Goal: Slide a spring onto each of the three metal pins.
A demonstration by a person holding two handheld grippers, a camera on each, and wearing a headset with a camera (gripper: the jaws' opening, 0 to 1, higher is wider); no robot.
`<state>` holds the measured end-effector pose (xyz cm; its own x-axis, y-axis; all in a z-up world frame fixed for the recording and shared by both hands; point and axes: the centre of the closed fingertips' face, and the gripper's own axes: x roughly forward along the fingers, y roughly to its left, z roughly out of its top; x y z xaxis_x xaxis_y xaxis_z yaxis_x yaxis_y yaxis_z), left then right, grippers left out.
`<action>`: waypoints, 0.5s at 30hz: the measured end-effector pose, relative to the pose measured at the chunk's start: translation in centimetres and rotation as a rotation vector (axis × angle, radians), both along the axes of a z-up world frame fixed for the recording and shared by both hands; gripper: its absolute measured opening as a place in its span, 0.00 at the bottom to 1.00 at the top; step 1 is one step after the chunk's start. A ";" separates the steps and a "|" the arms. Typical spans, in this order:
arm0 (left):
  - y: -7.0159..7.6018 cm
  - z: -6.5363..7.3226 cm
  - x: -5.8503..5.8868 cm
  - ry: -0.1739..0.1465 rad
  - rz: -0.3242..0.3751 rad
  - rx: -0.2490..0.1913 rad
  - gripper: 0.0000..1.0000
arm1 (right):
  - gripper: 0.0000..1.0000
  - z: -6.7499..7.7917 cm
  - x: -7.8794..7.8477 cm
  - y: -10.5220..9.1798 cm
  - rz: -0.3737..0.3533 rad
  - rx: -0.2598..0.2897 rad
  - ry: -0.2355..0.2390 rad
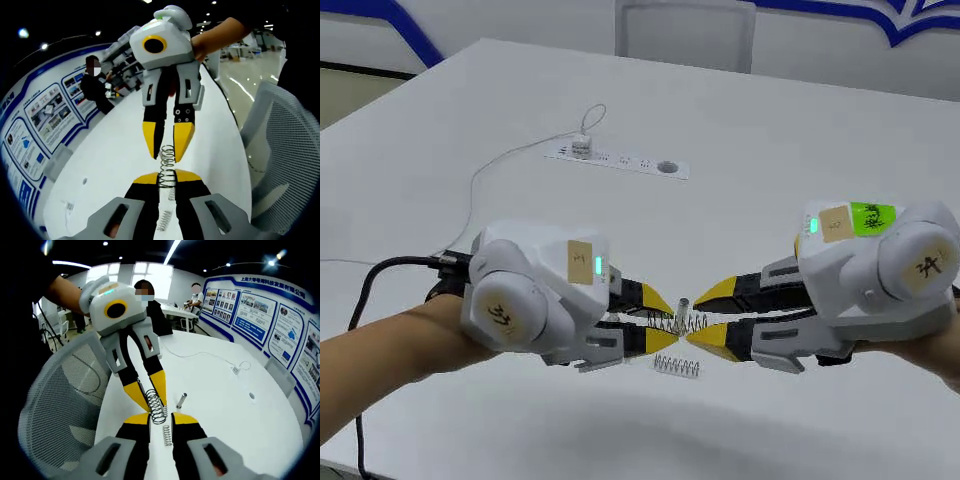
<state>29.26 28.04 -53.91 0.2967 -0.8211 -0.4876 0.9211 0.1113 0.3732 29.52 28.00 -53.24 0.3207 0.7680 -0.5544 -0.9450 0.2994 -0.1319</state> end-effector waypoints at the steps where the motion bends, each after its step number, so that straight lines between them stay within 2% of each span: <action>1: 0.0 0.1 0.1 0.001 0.004 -0.007 0.10 | 0.16 0.1 0.0 0.0 0.000 0.012 0.003; 4: 0.1 0.2 0.2 0.004 0.010 -0.017 0.10 | 0.15 0.0 0.0 -0.2 -0.032 0.043 0.044; 9: 0.2 0.5 0.2 0.013 0.024 -0.043 0.10 | 0.14 0.3 0.0 -0.2 -0.067 0.134 0.116; 15: 0.0 0.6 0.3 0.016 0.027 -0.048 0.10 | 0.10 0.3 0.0 -0.2 -0.072 0.152 0.134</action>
